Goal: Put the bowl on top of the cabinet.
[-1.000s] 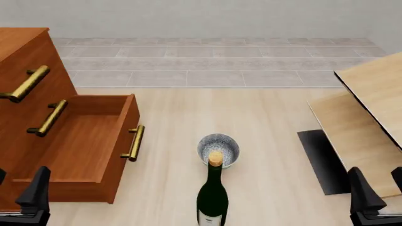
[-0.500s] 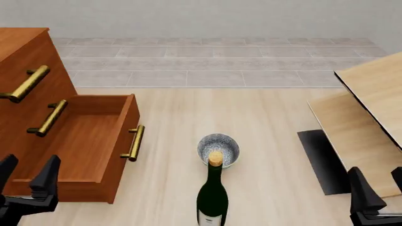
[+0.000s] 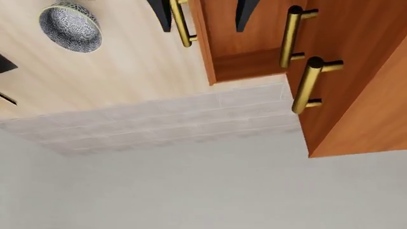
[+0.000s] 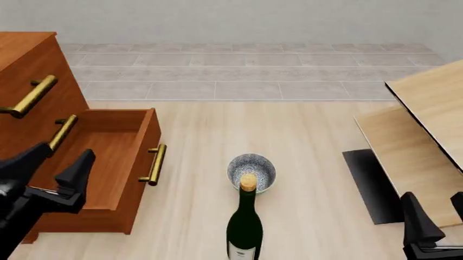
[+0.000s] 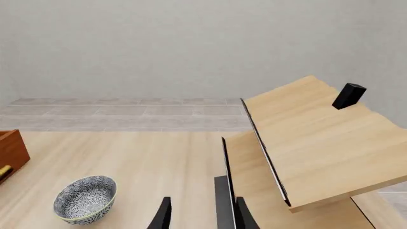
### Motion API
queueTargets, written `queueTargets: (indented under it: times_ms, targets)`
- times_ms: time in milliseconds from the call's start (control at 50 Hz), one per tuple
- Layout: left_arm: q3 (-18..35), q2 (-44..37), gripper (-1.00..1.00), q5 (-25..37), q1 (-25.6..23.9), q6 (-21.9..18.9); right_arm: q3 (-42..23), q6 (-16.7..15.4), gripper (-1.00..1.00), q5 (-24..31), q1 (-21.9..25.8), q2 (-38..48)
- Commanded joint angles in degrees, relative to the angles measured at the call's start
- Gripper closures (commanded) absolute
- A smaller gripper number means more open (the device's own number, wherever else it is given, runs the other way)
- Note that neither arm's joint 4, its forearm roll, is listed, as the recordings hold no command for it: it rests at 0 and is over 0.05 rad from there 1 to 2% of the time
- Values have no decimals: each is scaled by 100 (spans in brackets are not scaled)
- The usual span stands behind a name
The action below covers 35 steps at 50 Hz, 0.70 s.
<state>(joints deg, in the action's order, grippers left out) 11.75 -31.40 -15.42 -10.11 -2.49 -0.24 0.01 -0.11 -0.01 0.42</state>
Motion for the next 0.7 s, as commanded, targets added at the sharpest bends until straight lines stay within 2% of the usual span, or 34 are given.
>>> queueTargets:
  times_ms: [20, 300, 480, 700]
  targets:
    - [411, -596, -100, -53, -540, -31, 0, 0, -100, 0, 0, 0]
    - [979, -1677, -100, -128, -953, 74, 0, 1, -100, 0, 0, 0]
    - [1386, -2406, -100, 90, -1381, 108, 0, 2, -100, 0, 0, -1]
    - [1889, -3064, -100, 284, -1515, 73, 0, -2, -100, 0, 1, 2]
